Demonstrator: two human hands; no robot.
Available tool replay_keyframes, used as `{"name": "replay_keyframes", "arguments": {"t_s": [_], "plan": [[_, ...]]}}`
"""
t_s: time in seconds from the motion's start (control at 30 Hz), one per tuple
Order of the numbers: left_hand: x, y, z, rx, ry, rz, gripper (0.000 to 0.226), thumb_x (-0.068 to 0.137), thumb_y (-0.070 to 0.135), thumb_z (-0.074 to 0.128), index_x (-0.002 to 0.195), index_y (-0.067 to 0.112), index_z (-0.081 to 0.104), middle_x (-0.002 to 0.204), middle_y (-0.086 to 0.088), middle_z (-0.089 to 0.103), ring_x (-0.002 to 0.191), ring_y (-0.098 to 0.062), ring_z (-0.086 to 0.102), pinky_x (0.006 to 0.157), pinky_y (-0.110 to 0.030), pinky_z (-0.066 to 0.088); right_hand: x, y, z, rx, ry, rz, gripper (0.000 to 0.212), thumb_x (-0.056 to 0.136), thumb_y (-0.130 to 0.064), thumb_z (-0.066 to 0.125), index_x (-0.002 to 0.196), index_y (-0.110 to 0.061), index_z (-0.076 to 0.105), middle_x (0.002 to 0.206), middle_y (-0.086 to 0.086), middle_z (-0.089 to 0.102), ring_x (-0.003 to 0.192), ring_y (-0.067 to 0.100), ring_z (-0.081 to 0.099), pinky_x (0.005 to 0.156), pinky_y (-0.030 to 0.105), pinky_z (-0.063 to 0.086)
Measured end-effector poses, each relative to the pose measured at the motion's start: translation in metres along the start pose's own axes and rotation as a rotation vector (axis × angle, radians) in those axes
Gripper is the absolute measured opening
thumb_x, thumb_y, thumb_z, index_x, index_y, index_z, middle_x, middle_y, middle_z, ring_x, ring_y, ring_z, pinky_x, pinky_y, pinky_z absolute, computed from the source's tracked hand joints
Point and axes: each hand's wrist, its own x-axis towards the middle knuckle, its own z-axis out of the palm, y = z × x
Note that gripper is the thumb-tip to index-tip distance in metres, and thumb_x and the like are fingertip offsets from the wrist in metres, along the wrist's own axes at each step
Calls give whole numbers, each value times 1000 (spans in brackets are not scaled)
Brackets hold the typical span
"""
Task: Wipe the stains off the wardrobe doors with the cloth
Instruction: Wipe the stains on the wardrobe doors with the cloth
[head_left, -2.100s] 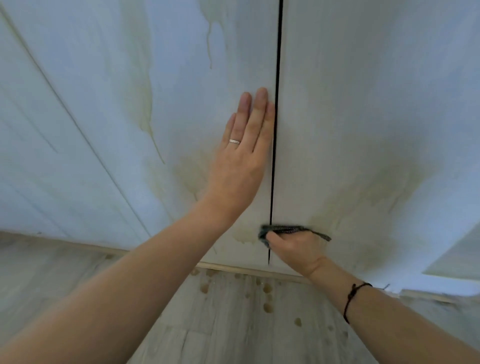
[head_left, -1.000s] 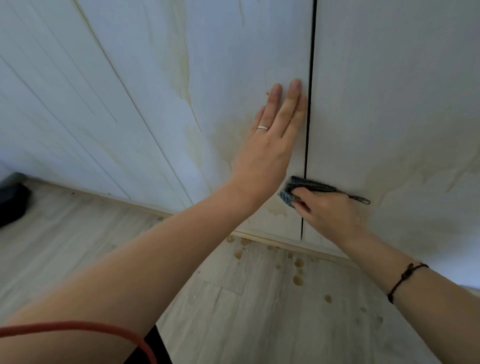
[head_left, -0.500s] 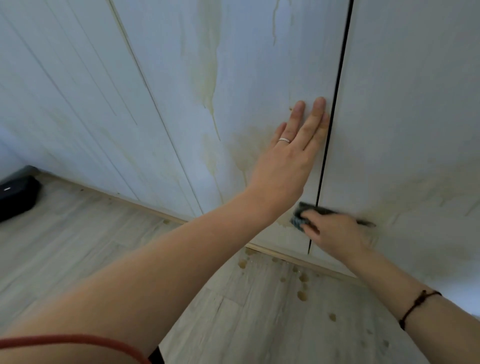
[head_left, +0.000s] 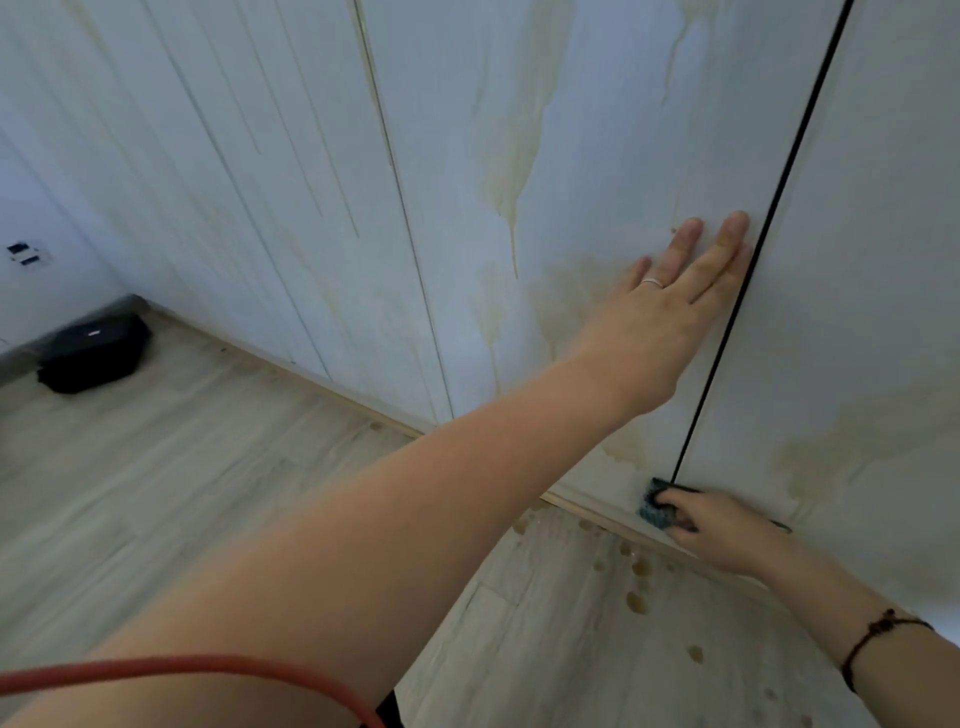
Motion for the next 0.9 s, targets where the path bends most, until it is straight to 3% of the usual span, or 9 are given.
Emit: {"name": "replay_keyframes", "arguments": {"t_s": [0.2, 0.27, 0.4, 0.5, 0.57, 0.63, 0.77, 0.83, 0.9], "plan": [[2, -4, 3, 19, 30, 25, 99, 78, -12, 48, 160, 12, -3, 167, -5, -14, 154, -30, -5, 122, -47, 22, 1, -28, -61, 108, 453, -70, 37, 97, -34, 62, 133, -29, 60, 106, -4, 74, 92, 18, 69, 80, 35, 56], [2, -4, -1, 24, 21, 15, 99, 79, -11, 48, 159, 11, -4, 166, -6, -15, 154, -31, -5, 122, -47, 21, -1, -32, -70, 194, 413, -96, 41, 98, -32, 61, 139, -29, 56, 114, -6, 72, 100, 17, 68, 89, 35, 55], [0, -1, -1, 22, -6, -9, 95, 82, -11, 46, 160, 12, -3, 166, -4, -18, 154, -30, -7, 123, -46, 18, -10, -10, -38, 181, 86, -62, 56, 99, -30, 60, 152, -29, 39, 139, -9, 58, 125, 8, 56, 102, 19, 44], [0, 7, -1, 21, -11, -33, 89, 86, -8, 41, 160, 11, -4, 165, -6, -19, 153, -32, -9, 123, -47, 18, -19, 23, 1, 54, -124, 43, 56, 100, -28, 54, 153, -32, 36, 142, -3, 57, 124, 12, 57, 99, 23, 48], [1, 12, 2, 24, 16, -54, 87, 86, -7, 40, 159, 10, -5, 165, -7, -19, 153, -33, -9, 122, -47, 20, -22, 36, 13, -40, -174, 79, 54, 100, -29, 51, 152, -33, 37, 136, -1, 60, 116, 15, 60, 94, 27, 51], [2, 15, 5, 33, 41, -66, 86, 87, -7, 39, 159, 9, -4, 166, -8, -18, 153, -34, -8, 122, -47, 20, -17, 32, 8, -77, -77, 65, 48, 99, -31, 51, 147, -31, 45, 123, 1, 66, 104, 17, 63, 86, 30, 52], [4, 14, 13, 51, 84, -79, 91, 83, -9, 45, 159, 8, -2, 166, -10, -15, 153, -36, -5, 121, -48, 23, 2, 0, -23, -3, 283, -86, 39, 99, -32, 55, 138, -29, 53, 108, -2, 73, 91, 20, 67, 78, 36, 55], [4, 15, 14, 60, 85, -82, 93, 82, -8, 48, 159, 7, -1, 166, -11, -15, 153, -36, -5, 121, -48, 24, 6, -7, -29, 52, 352, -131, 39, 100, -30, 55, 139, -28, 54, 104, -6, 73, 87, 17, 67, 77, 35, 54], [2, 16, 15, 49, 73, -80, 94, 81, -7, 48, 159, 8, -2, 166, -10, -16, 153, -36, -6, 121, -48, 23, 4, -5, -20, 76, 304, -133, 41, 100, -27, 55, 141, -27, 52, 104, -6, 73, 87, 16, 66, 76, 32, 52]]}}
